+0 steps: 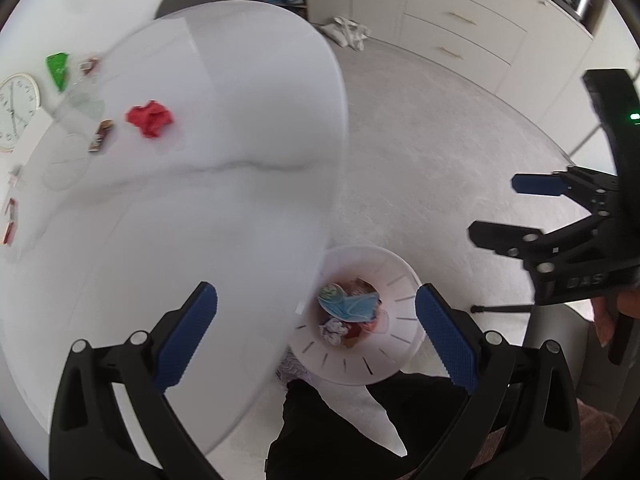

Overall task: Collect trash
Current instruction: 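Move both open tools back over the table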

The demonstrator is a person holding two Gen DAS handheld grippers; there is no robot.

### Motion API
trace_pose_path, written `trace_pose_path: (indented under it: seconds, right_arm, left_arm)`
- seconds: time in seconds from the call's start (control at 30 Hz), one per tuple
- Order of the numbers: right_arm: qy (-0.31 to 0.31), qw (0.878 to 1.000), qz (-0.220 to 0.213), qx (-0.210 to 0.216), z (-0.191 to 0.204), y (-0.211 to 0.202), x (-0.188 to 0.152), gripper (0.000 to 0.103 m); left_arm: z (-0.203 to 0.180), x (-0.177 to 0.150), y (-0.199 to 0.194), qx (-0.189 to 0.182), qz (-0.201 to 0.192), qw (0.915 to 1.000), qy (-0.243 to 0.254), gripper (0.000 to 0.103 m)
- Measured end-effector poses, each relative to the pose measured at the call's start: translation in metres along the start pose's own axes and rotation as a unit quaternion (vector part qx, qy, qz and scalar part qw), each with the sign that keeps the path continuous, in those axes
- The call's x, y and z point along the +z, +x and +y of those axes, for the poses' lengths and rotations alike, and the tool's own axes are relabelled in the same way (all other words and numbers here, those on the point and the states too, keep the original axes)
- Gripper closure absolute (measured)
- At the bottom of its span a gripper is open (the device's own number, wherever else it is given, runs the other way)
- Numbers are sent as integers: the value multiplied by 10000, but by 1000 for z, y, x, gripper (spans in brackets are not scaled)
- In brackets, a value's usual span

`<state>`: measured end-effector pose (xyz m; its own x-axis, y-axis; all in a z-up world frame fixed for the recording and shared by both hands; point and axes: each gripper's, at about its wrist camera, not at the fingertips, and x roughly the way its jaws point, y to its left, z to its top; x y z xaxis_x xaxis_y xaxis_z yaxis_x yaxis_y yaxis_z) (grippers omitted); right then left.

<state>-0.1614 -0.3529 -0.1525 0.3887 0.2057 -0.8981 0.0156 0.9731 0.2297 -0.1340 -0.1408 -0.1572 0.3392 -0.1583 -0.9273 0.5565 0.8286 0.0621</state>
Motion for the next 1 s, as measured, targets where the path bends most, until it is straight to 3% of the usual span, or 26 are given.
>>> trace_pose_path:
  seconds: [0.2, 0.33, 0.6, 1.0]
  right_arm:
    - [-204, 9976, -655, 116, 47, -26, 46, 5]
    - [-281, 9956, -861, 234, 79, -20, 77, 3]
    - [-369, 9958, -760, 348, 140, 14, 119, 3]
    - [-539, 9983, -209, 92, 194, 96, 201, 3]
  left_arm:
    - [70, 14, -22, 279, -295, 9971, -651, 8]
    - [125, 19, -34, 543, -484, 9923, -1004, 8]
    - [212, 20, -40, 800, -645, 9844, -1429, 8]
    - [291, 37, -5, 636, -701, 9804, -1726, 8]
